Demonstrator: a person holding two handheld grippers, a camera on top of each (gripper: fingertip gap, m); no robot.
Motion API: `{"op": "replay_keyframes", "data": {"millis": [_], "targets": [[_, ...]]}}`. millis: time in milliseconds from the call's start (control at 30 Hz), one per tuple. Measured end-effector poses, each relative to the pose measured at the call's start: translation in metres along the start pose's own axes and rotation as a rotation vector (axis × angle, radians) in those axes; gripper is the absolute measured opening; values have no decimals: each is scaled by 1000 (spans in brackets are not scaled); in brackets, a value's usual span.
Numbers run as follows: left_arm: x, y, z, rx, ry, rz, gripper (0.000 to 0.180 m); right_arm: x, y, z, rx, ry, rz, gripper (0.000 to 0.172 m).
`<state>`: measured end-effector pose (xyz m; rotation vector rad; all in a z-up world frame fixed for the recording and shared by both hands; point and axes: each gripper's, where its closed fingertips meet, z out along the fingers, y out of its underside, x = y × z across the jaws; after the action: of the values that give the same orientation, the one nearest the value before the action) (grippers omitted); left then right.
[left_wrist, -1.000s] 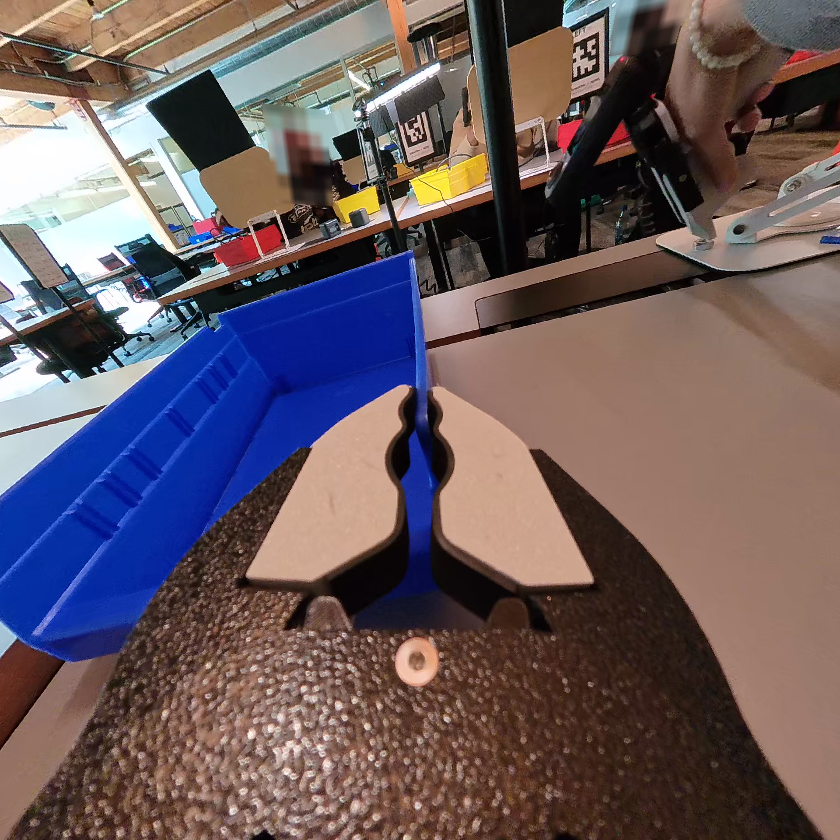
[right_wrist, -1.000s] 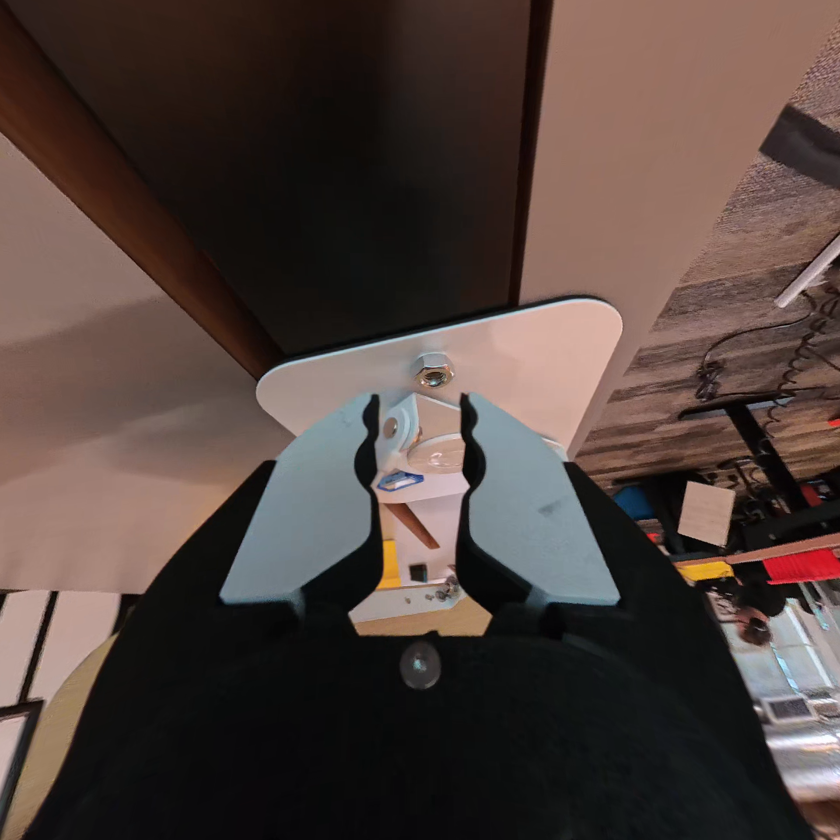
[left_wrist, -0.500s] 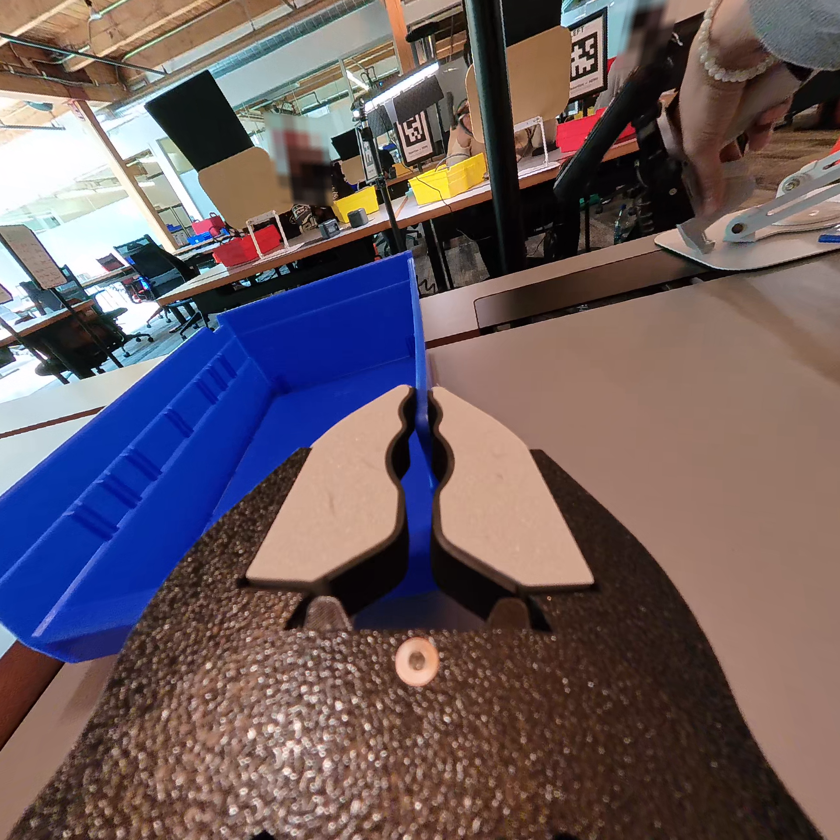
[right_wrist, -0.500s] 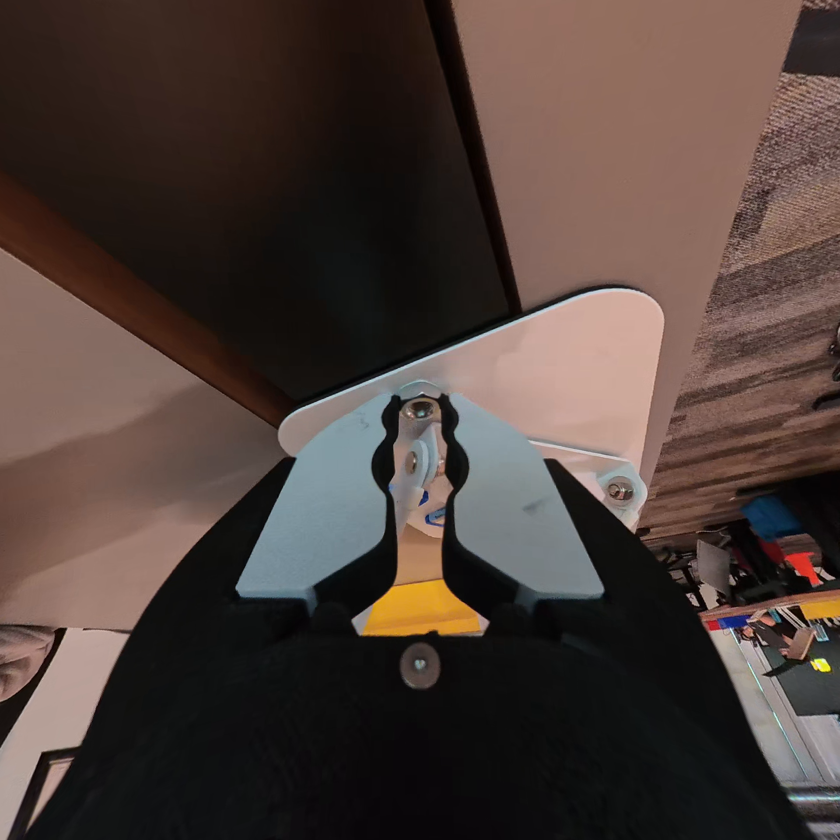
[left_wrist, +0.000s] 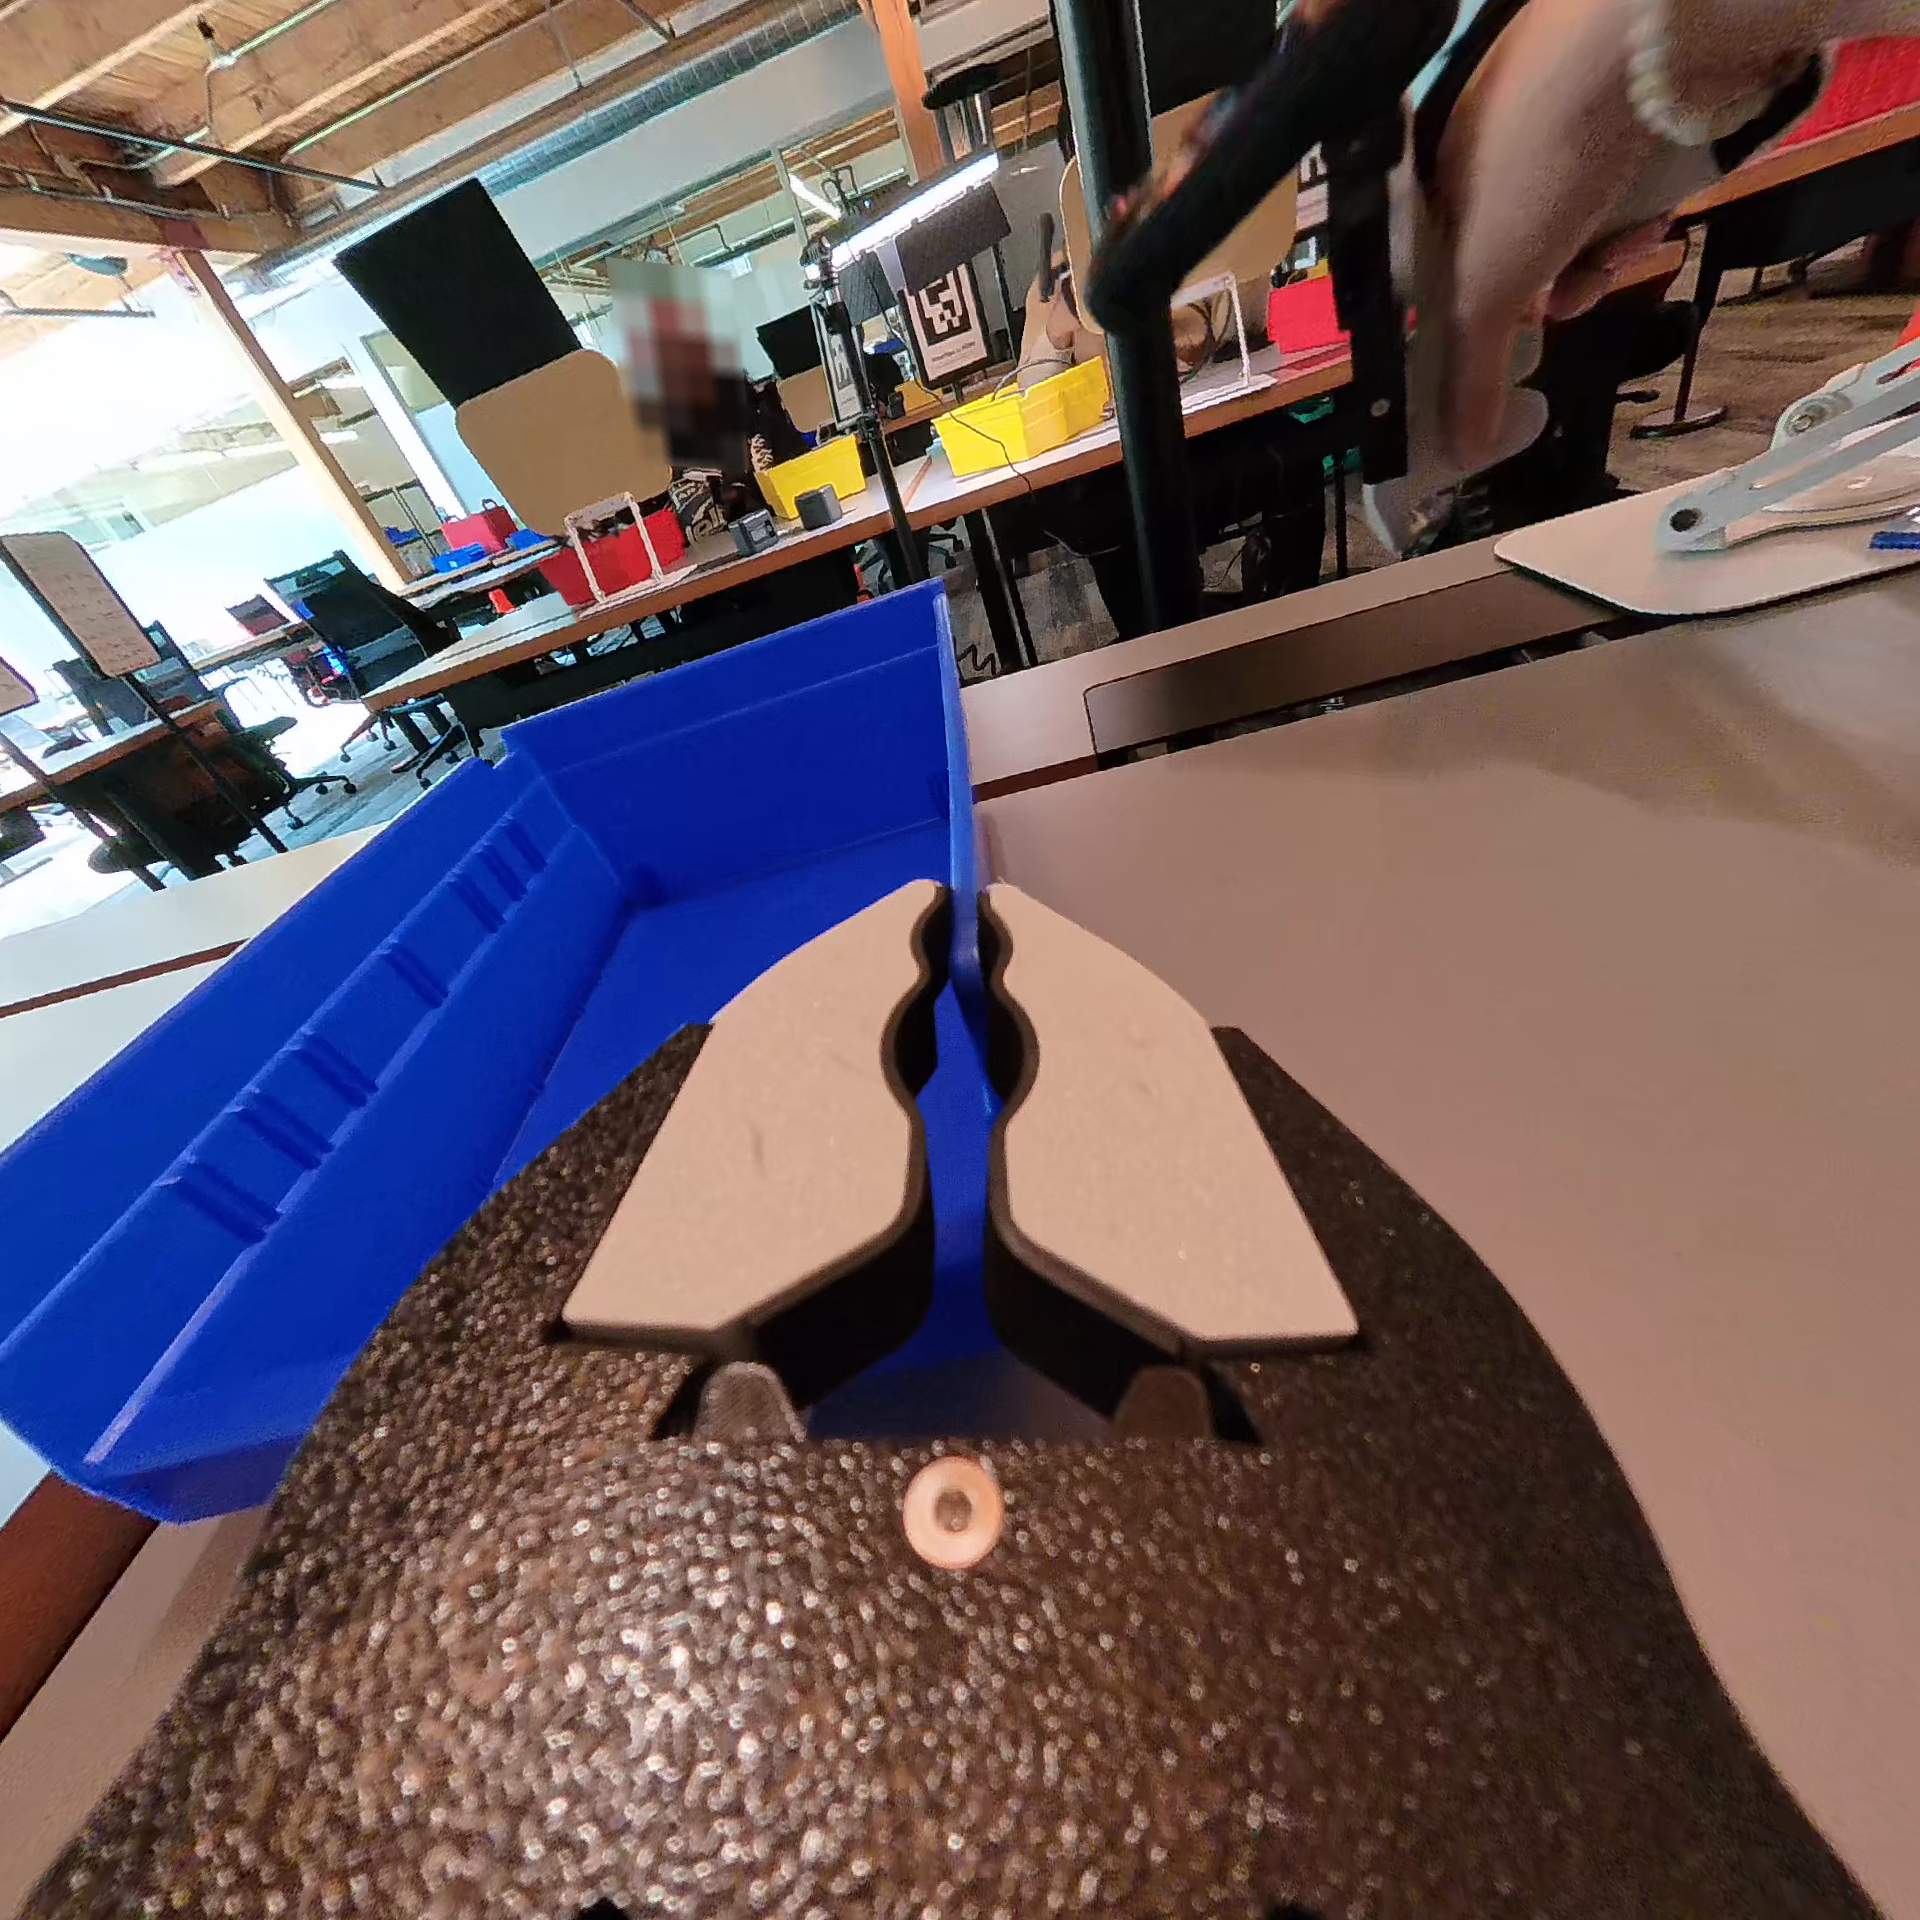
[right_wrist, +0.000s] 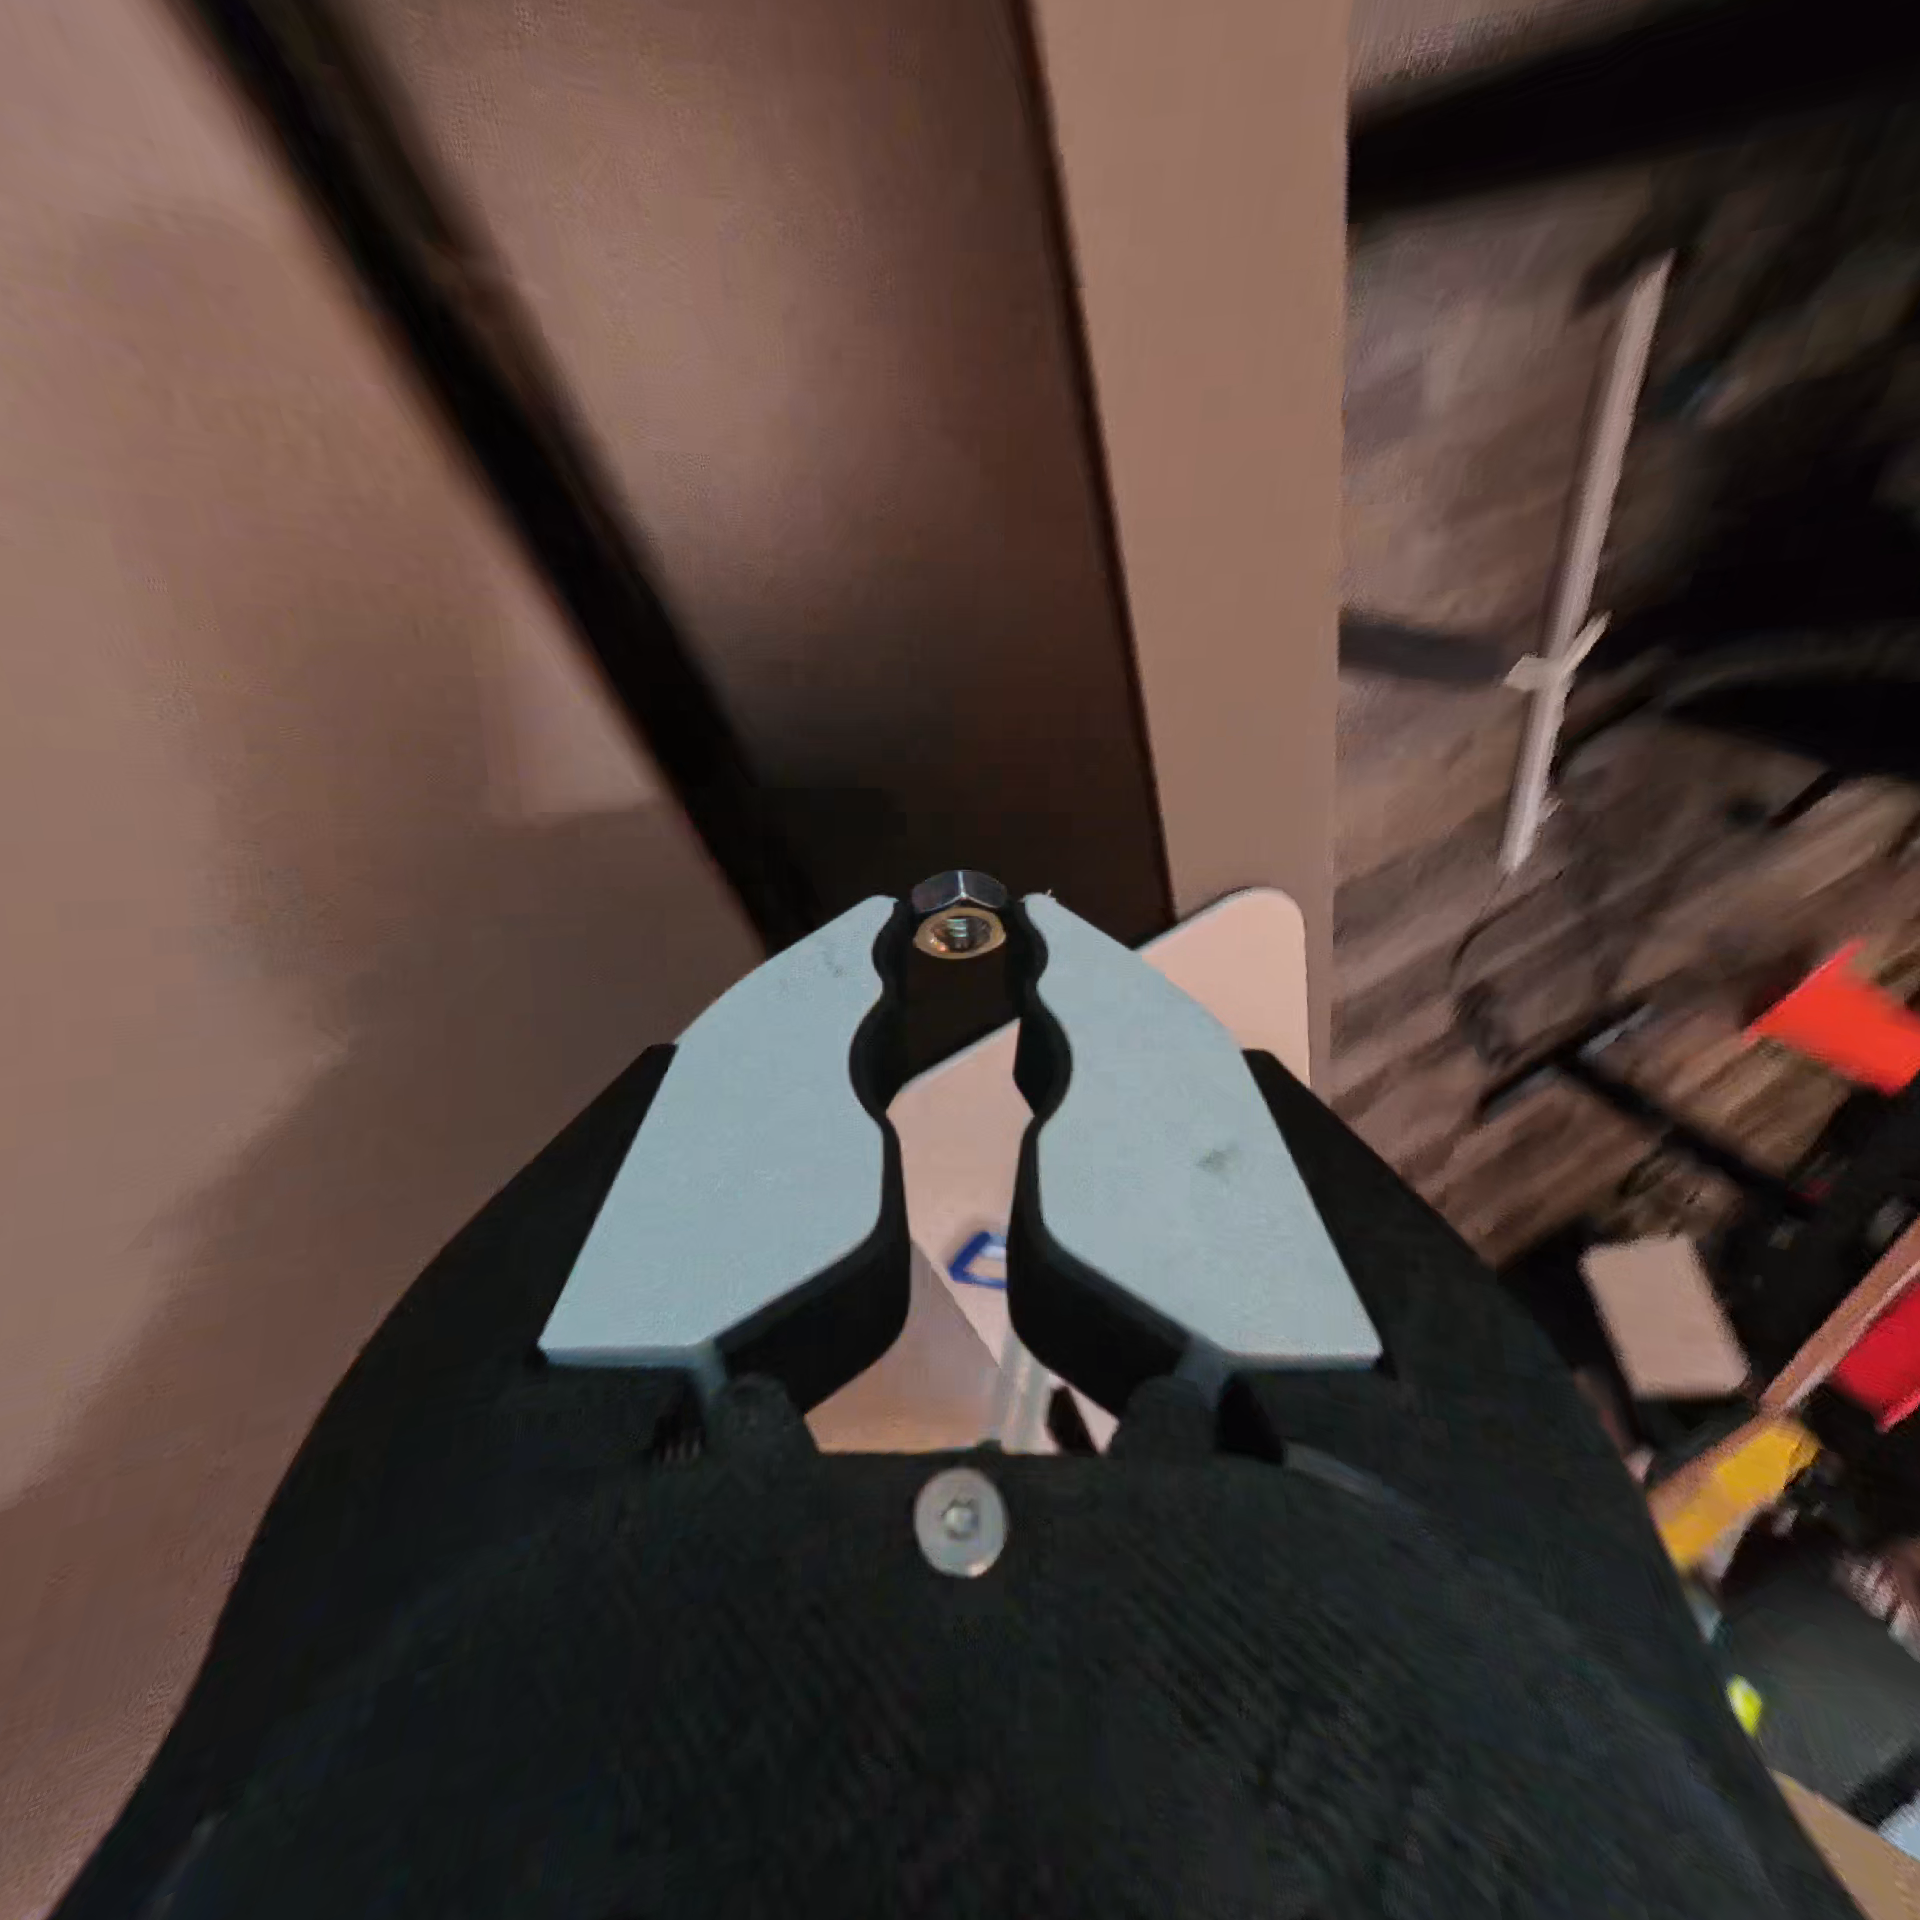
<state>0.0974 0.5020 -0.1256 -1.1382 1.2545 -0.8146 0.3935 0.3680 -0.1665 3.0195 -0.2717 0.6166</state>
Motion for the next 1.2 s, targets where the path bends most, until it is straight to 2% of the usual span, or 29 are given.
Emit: {"op": "replay_keyframes", "data": {"millis": [33, 133, 233, 333, 400, 467, 600, 700, 800, 933, 1200], "targets": [[0, 0, 0, 0, -2, 3, 3, -22, -9, -19, 105, 22, -43, 17], [1, 0, -1, -1, -6, 15, 3, -90, -13, -93, 531, 1, -89, 17], [1, 0, -1, 3, -4, 21, 3, -111, 36, -149, 898, -75, -39, 17], [2, 0, -1, 2, -5, 27, 3, -113, 95, -170, 1203, -285, -83, 17], [2, 0, -1, 0, -3, 27, 3, -95, 122, -160, 1232, -380, -18, 17], [2, 0, -1, 0, -6, 31, 3, -82, 134, -154, 1286, -429, -24, 17], [3, -1, -2, 1, -10, 44, 3, -72, 133, -157, 1430, -621, -16, 17], [4, -1, -3, 6, -12, 55, 3, -69, 127, -164, 1508, -683, -10, 17], [4, -1, -3, 6, -17, 64, 3, -67, 110, -160, 1492, -622, 0, 17], [4, -1, -3, 7, -14, 60, 3, -61, 73, -149, 1452, -453, 45, 17], [4, -2, -3, 8, -11, 58, 3, -20, 12, -133, 1406, -255, 273, 17]]}}
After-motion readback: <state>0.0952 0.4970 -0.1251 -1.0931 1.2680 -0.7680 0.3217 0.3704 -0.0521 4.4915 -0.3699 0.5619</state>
